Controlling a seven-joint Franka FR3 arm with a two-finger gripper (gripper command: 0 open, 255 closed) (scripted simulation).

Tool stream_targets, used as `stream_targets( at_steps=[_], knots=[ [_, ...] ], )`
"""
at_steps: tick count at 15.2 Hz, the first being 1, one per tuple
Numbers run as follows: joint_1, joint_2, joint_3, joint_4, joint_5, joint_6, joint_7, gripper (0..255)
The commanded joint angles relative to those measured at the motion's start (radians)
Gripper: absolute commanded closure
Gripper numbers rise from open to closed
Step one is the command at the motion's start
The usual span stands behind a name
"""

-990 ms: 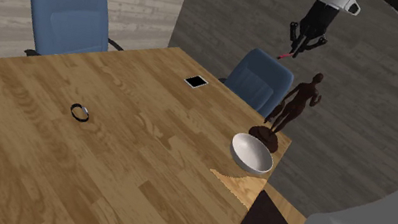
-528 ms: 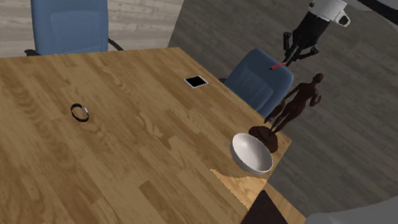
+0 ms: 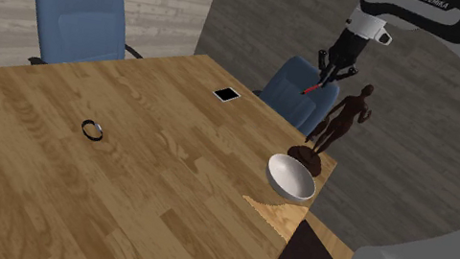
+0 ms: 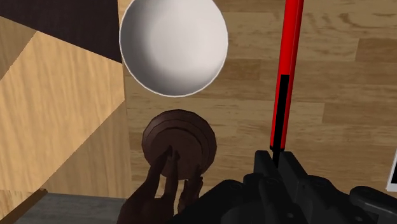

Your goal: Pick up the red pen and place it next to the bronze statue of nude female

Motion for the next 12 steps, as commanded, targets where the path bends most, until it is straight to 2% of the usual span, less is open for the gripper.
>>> stream_targets(
  at_steps=[1, 12],
  knots=[
    [-0.001, -0.009, -0.002, -0.038, 0.003, 0.031, -0.002, 255],
    [-0.002, -0.026, -0.003, -0.206, 0.008, 0.182, -0.001, 255]
  ],
)
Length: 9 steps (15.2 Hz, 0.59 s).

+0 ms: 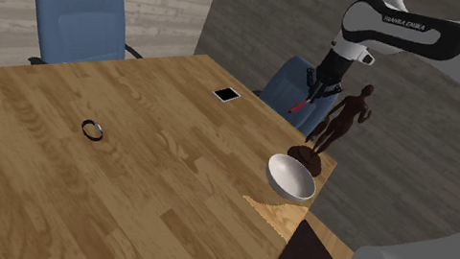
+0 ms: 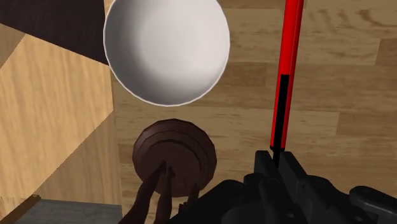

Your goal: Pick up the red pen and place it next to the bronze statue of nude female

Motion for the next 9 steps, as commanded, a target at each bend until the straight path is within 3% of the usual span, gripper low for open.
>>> stream_targets(
  at_steps=[1, 9],
  knots=[
    [0.000, 0.002, 0.000, -0.024, -0.001, 0.026, 0.001, 255],
    [0.001, 0.009, 0.002, -0.124, -0.004, 0.133, 0.008, 255]
  ],
)
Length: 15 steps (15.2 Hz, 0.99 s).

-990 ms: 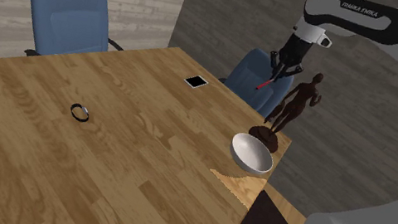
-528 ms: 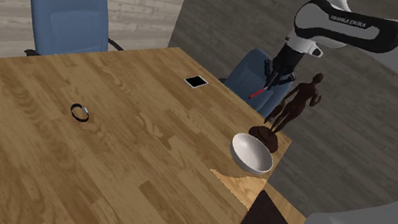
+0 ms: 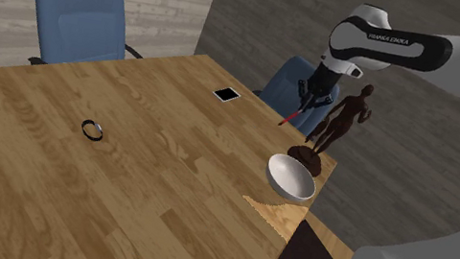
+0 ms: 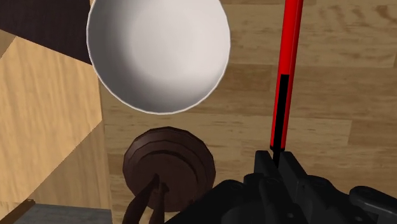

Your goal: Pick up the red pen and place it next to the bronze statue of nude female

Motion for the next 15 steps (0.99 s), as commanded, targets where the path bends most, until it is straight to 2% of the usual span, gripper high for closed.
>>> stream_targets(
  at_steps=[1, 15],
  knots=[
    [0.000, 0.002, 0.001, -0.026, -0.001, 0.028, 0.002, 255],
    [0.002, 0.052, 0.005, -0.163, -0.023, 0.212, 0.024, 255]
  ],
)
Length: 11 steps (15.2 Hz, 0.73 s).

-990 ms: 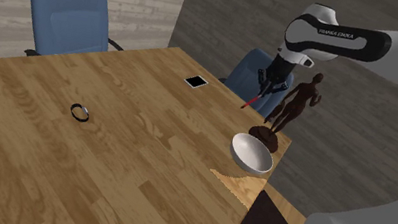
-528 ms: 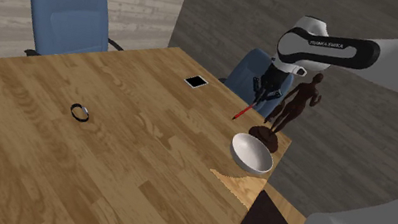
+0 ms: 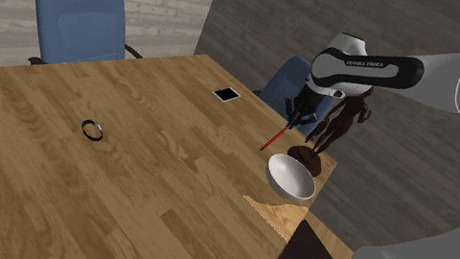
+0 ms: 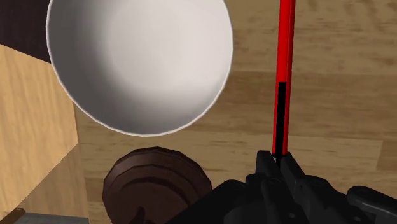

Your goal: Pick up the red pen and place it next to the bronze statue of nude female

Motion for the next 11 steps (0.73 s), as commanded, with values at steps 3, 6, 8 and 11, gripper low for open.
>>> stream_targets(
  at_steps=[3, 6, 8, 11],
  knots=[
    [0.001, 0.022, 0.001, -0.031, -0.011, 0.052, 0.009, 255],
    [0.001, 0.041, 0.001, -0.053, -0.019, 0.091, 0.017, 255],
    [0.001, 0.054, 0.001, -0.066, -0.026, 0.117, 0.022, 255],
    [0.002, 0.076, 0.001, -0.085, -0.037, 0.155, 0.032, 255]
  ],
)
